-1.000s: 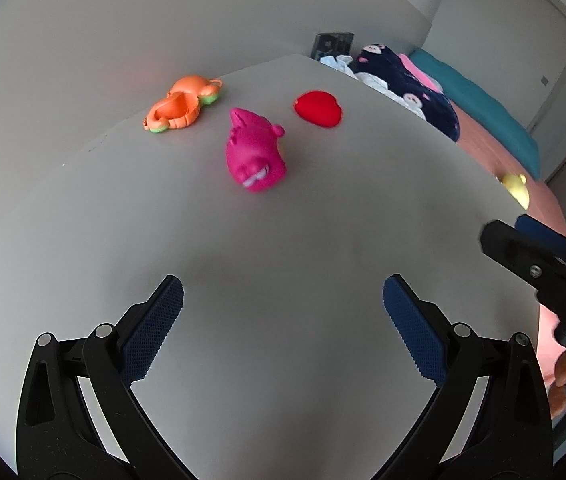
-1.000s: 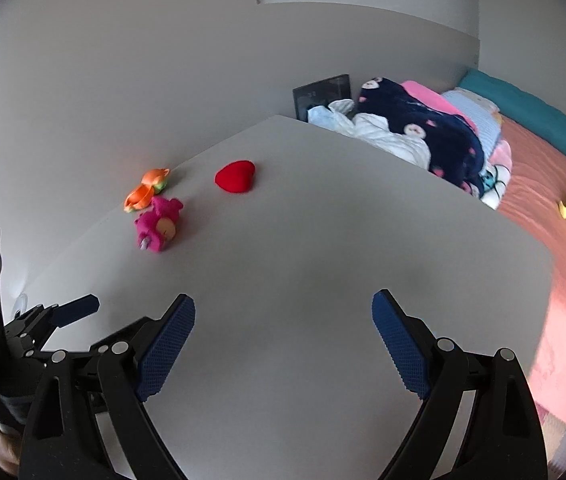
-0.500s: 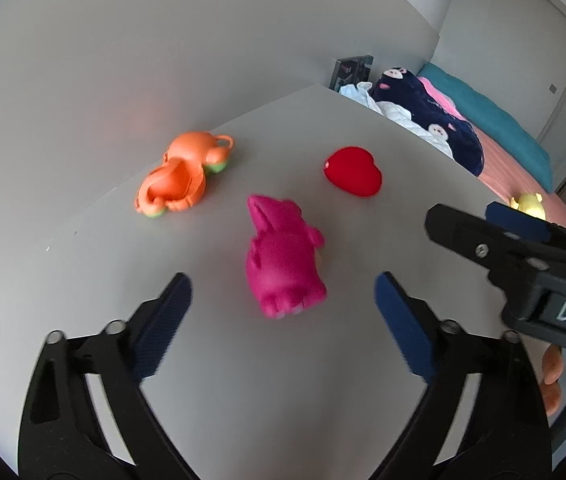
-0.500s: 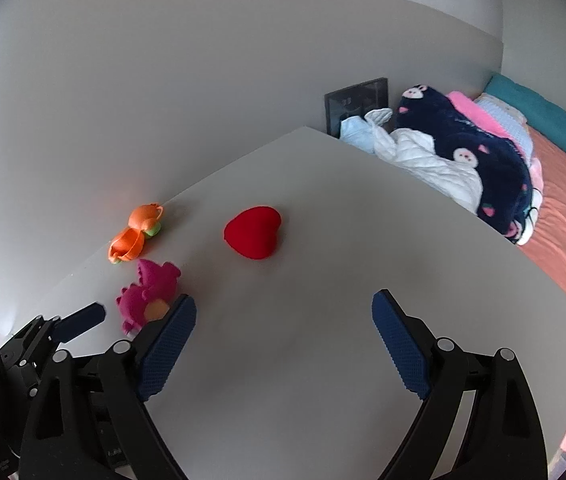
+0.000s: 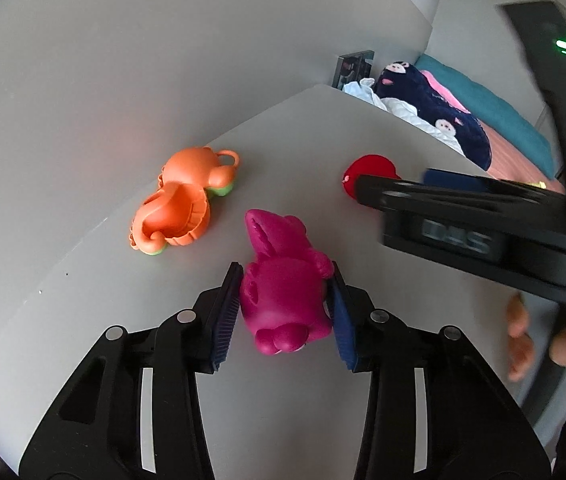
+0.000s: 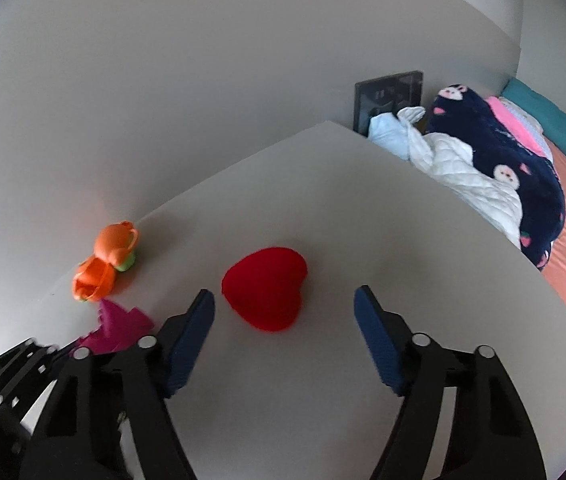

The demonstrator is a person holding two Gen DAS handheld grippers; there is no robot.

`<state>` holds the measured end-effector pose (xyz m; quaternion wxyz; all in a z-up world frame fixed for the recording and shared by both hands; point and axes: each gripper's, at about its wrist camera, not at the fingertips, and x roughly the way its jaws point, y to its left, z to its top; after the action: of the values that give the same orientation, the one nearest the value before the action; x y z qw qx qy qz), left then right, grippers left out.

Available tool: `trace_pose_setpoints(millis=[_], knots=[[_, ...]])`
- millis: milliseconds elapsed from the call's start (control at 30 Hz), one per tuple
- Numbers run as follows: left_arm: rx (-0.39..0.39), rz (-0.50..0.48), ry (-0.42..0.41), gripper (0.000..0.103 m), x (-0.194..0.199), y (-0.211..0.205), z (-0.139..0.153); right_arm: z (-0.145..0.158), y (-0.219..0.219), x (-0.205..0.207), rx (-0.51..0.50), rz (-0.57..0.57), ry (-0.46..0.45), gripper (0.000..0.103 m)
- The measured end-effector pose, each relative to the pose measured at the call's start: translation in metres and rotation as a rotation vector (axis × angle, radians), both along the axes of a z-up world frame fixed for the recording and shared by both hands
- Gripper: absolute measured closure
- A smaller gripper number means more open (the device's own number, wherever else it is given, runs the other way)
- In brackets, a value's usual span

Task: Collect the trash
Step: 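Grasp the red heart with the right tool while the left tool grasps the pink plush, then carry the red heart and pink plush over the trash bin and open both tools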

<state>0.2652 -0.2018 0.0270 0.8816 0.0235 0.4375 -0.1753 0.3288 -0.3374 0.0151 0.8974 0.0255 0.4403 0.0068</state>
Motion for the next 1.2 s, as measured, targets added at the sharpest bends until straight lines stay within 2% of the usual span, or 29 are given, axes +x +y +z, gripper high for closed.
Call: trace_pose_setpoints(millis=[33, 133, 167, 433, 633, 867, 1200], knots=[[0.001, 0.001, -0.001, 0.062, 0.0, 0.0, 0.0, -0.002, 0.001, 0.003, -0.008, -0.002, 0.006, 0.036], [0.006, -0.001, -0.005, 0.062, 0.001, -0.002, 0.0, -0.007, 0.005, 0.01, -0.049, -0.023, 0.019, 0.057], [0.005, -0.001, -0.004, 0.062, 0.001, -0.002, 0.0, -0.007, 0.006, 0.011, -0.068, -0.028, 0.02, 0.059], [0.012, 0.004, -0.007, 0.062, 0.0, -0.006, -0.001, 0.007, -0.005, -0.018, -0.029, -0.028, -0.021, 0.06], [-0.017, 0.001, -0.004, 0.062, -0.02, -0.007, 0.003, 0.025, -0.014, -0.055, -0.008, -0.019, -0.035, 0.06], [-0.029, 0.003, -0.027, 0.062, -0.071, -0.003, 0.018, 0.039, -0.014, -0.123, 0.044, -0.022, -0.053, 0.06], [0.007, -0.103, -0.085, 0.062, -0.165, -0.025, 0.05, 0.058, -0.033, -0.244, 0.065, -0.054, -0.084, 0.06]])
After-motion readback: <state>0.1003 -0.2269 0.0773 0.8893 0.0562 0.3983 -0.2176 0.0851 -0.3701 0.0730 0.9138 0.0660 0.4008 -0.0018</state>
